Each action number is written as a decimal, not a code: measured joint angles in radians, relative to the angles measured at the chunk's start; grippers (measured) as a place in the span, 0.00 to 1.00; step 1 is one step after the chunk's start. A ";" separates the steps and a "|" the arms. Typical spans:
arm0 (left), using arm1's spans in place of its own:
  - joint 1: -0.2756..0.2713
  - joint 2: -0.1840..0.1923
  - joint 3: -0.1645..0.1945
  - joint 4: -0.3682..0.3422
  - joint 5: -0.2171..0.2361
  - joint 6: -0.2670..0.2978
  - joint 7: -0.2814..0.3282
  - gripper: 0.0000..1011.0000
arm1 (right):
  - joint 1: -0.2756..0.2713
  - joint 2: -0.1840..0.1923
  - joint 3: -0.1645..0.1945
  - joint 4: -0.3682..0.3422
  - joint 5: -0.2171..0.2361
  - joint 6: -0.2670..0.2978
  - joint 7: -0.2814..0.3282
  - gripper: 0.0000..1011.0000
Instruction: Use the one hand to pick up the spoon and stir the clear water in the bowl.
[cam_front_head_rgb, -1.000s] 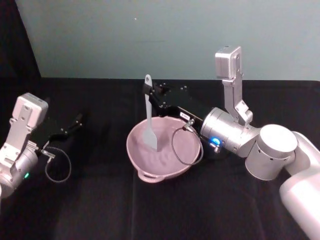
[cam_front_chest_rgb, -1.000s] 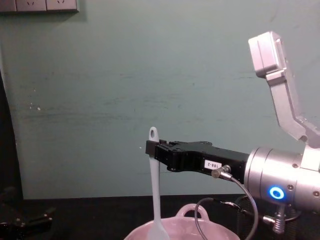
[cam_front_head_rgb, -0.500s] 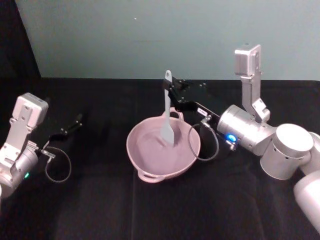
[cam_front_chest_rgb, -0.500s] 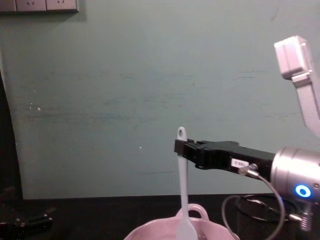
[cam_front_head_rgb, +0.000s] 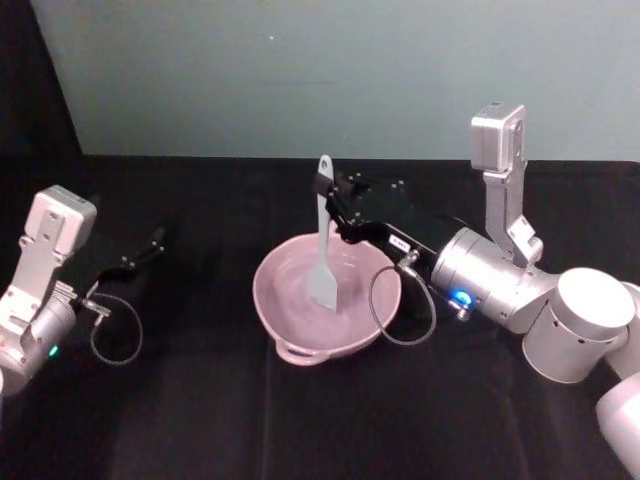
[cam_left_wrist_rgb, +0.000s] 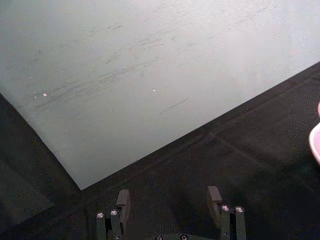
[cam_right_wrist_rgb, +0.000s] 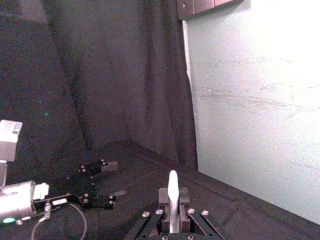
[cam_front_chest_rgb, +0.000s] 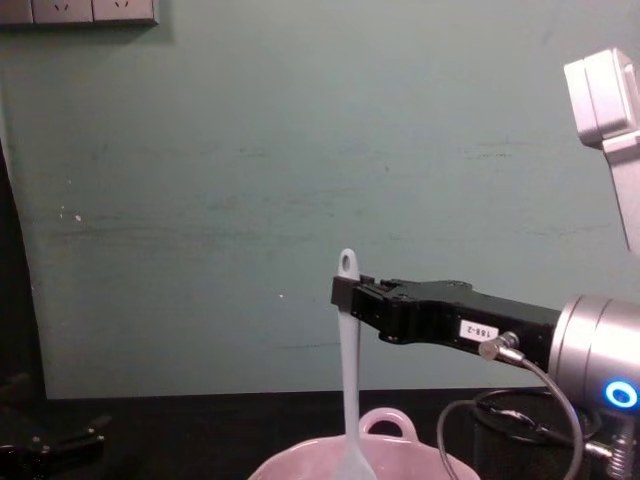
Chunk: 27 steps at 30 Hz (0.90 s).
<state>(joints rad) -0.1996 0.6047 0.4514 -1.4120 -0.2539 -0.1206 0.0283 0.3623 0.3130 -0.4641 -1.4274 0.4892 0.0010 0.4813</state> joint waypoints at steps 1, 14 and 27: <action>0.000 0.000 0.000 0.000 0.000 0.000 0.000 1.00 | 0.000 0.000 -0.001 -0.002 0.000 0.000 0.000 0.11; 0.000 0.000 0.000 0.000 0.000 0.000 0.000 1.00 | -0.033 0.021 0.038 -0.102 0.025 -0.010 -0.028 0.11; 0.000 0.000 0.000 0.000 0.000 0.000 0.000 1.00 | -0.077 0.074 0.118 -0.257 0.063 -0.027 -0.065 0.11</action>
<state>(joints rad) -0.1996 0.6047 0.4513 -1.4120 -0.2539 -0.1205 0.0283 0.2854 0.3865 -0.3458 -1.6846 0.5519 -0.0259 0.4163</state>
